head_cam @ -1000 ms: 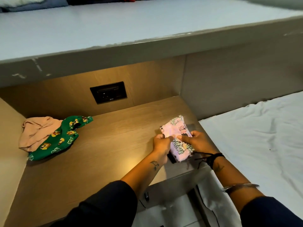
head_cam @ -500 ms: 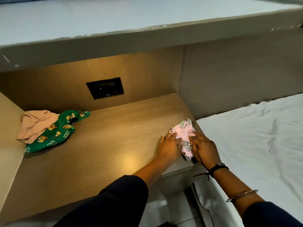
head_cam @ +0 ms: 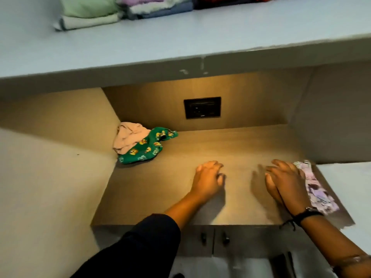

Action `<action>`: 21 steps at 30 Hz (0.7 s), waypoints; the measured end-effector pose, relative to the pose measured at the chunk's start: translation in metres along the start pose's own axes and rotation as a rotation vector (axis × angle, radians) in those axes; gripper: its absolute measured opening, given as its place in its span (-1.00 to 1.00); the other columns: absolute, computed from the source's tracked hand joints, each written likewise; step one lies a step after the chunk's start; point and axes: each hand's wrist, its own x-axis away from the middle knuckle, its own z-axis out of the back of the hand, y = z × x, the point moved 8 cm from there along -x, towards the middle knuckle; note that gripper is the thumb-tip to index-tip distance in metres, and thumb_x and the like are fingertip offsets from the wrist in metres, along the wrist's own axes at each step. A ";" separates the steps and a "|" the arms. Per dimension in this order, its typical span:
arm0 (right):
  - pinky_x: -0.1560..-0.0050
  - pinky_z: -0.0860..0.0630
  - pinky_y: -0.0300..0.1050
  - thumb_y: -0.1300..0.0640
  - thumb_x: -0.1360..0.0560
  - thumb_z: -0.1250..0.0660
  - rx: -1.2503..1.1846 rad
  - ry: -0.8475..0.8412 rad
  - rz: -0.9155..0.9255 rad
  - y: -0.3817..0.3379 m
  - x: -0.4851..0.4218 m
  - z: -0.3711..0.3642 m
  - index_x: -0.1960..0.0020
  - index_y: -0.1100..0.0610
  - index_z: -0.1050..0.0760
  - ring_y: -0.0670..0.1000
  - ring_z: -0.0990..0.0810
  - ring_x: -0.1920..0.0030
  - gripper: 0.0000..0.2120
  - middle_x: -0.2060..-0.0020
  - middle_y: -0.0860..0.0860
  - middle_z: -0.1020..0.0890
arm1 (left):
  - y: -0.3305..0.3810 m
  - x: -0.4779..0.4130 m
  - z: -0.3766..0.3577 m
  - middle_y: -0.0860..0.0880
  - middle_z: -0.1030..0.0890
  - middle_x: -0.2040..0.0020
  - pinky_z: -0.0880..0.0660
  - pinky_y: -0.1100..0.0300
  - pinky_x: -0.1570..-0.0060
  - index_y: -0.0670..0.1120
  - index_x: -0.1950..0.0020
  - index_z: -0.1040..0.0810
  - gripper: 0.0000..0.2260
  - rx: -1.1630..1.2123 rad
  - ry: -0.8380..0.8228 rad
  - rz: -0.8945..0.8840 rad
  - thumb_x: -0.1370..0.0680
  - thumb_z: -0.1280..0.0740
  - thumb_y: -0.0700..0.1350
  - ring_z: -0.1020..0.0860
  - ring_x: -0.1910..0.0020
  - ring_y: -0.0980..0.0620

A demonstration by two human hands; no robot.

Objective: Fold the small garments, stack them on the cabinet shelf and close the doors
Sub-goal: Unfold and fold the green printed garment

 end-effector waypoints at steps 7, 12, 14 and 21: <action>-0.29 -0.28 0.05 -0.04 -0.51 -0.27 -0.034 -0.330 0.218 -0.175 -0.040 -0.072 -0.26 0.00 -0.52 0.12 -0.36 -0.36 -0.65 -0.36 0.06 -0.46 | -0.196 0.003 0.122 -0.14 -0.35 -0.46 -0.20 -0.06 -0.45 -0.10 -0.49 -0.27 -0.43 -0.359 0.045 0.462 -0.51 -0.34 -0.03 -0.30 -0.44 -0.15; -0.29 -0.28 0.08 -0.10 -0.53 -0.20 -0.033 -0.443 0.363 -0.277 -0.058 -0.099 -0.31 0.04 -0.46 0.14 -0.35 -0.36 -0.59 -0.36 0.08 -0.43 | -0.260 0.020 0.147 -0.14 -0.44 -0.38 -0.31 -0.04 -0.33 -0.10 -0.43 -0.39 -0.56 -0.429 0.000 0.555 -0.56 -0.32 -0.08 -0.39 -0.35 -0.16; -0.25 -0.32 0.09 -0.09 -0.53 -0.20 -0.093 -0.469 0.316 -0.296 -0.068 -0.108 -0.28 0.05 -0.46 0.14 -0.38 -0.31 -0.61 -0.31 0.09 -0.47 | -0.265 0.023 0.155 -0.13 -0.49 -0.34 -0.38 0.01 -0.26 -0.10 -0.39 -0.45 -0.64 -0.354 0.064 0.524 -0.58 -0.27 -0.13 -0.45 -0.31 -0.16; -0.14 -0.51 -0.01 0.06 -0.49 -0.40 -0.879 -0.572 -0.185 -0.310 -0.089 -0.140 -0.25 0.20 -0.44 0.11 -0.58 -0.11 -0.61 -0.19 0.12 -0.56 | -0.228 0.047 0.110 0.01 -0.48 -0.28 -0.54 0.01 -0.07 -0.03 -0.09 -0.50 -0.80 -0.029 0.000 0.161 -0.50 -0.29 -0.03 -0.53 -0.15 -0.05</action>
